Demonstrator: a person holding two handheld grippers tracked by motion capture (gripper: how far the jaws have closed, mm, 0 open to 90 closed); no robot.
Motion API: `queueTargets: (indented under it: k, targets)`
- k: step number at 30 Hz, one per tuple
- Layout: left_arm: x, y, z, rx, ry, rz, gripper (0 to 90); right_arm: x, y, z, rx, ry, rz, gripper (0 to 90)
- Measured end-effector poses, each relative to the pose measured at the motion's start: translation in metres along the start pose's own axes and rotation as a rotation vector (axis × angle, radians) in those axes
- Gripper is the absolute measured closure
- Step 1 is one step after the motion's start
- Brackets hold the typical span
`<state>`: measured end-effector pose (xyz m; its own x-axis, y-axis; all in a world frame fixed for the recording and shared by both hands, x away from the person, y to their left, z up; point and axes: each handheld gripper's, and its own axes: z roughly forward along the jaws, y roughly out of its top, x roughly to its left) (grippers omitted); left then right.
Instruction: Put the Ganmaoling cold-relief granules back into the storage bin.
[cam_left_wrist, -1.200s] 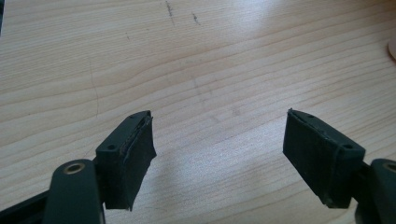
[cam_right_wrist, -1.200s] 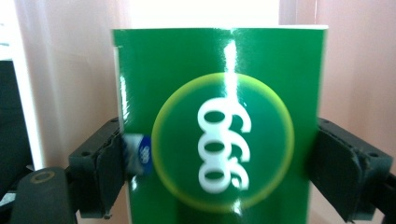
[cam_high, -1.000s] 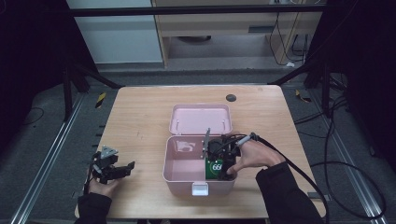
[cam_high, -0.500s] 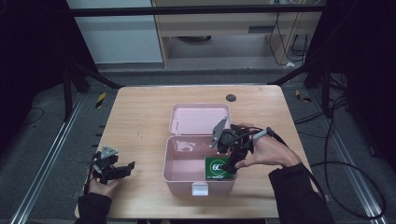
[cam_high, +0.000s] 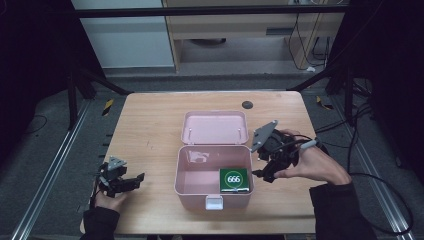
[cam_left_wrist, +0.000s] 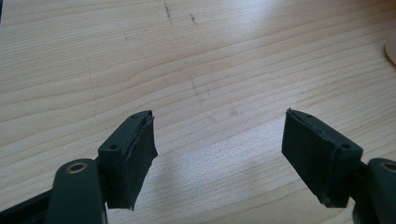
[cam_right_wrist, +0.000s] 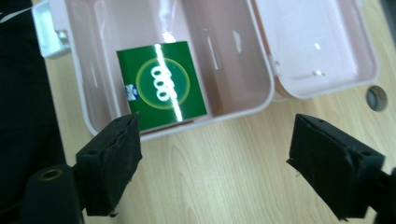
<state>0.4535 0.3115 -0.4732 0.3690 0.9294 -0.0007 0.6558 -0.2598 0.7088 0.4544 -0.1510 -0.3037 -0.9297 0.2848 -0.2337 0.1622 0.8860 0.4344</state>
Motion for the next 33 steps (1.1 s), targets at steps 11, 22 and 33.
queueTargets:
  k: [11, 22, 33]
  targets:
    - [-0.001, 0.0, 0.0, -0.003, -0.007, 0.004, 27.2, -0.003, -0.045, 0.009, -0.046, -0.027, 0.092, 22.2]
    - [-0.002, 0.0, -0.001, 0.0, -0.022, 0.005, 31.1, 0.0, -0.082, 0.047, -0.041, -0.06, 0.163, 21.0]
    - [-0.002, 0.0, -0.001, -0.001, -0.032, 0.004, 34.7, 0.003, -0.121, 0.087, -0.031, -0.12, 0.241, 18.3]
